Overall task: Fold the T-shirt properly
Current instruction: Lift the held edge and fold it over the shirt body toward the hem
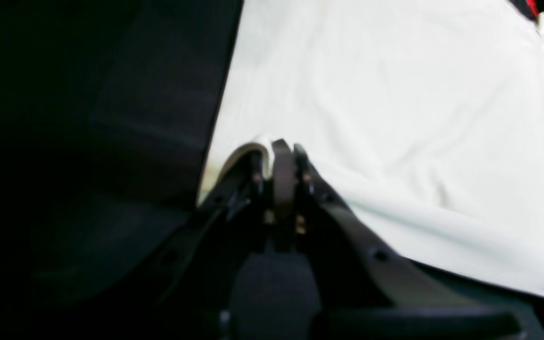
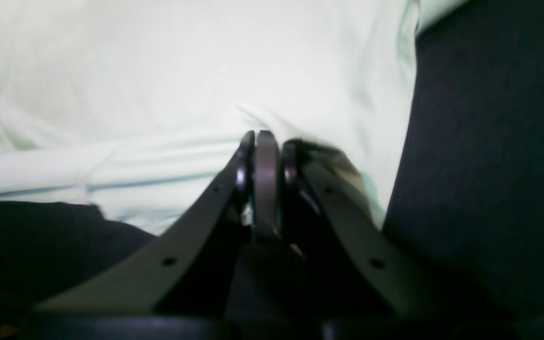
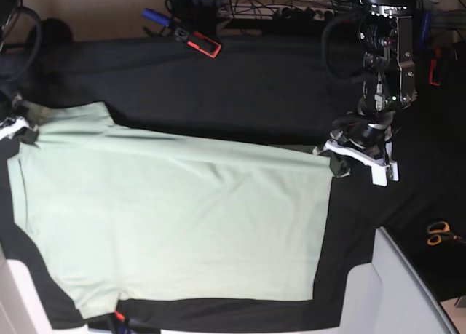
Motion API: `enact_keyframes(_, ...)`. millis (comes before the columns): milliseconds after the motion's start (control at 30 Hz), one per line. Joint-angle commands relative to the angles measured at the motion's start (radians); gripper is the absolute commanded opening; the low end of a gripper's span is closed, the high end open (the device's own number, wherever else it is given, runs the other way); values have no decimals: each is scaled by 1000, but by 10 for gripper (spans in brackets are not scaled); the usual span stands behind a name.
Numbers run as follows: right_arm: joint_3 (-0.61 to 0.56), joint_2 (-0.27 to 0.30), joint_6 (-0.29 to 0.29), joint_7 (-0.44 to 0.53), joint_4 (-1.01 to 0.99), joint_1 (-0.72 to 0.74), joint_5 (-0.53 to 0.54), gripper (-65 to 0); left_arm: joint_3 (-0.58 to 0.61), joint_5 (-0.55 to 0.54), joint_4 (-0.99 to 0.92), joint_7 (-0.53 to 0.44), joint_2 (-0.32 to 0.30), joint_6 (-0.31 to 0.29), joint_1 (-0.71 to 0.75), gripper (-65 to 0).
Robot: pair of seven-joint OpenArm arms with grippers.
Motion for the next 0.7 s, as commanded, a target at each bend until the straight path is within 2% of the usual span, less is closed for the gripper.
enact_keyframes(0, 5, 28, -4, 23, 18, 13, 17, -649, -5, -5, 21, -27, -19, 3, -19, -650)
enact_keyframes(100, 3, 28, -38, 23, 17, 28, 15, -649, -3, -3, 8, -27, -22, 3, -35, -650)
enact_keyframes(233, 0, 43, -41, 14, 8, 62, 15, -649, -3, -2, -7, -27, -24, 3, -64, -650)
enact_keyframes(300, -40, 54, -41, -8, 8, 93, 6, -649, -5, -2, -18, -27, -25, 3, -70, -650)
enact_keyframes(500, -64, 37, -41, -11, 6, 166, -149, -649, -3, 0, -70, 29, -27, 3, -131, -650)
enact_keyframes(667, -66, 22, -35, -9, -72, 234, -230, -649, 8, 0, -119, 35, -27, 3, -182, -650)
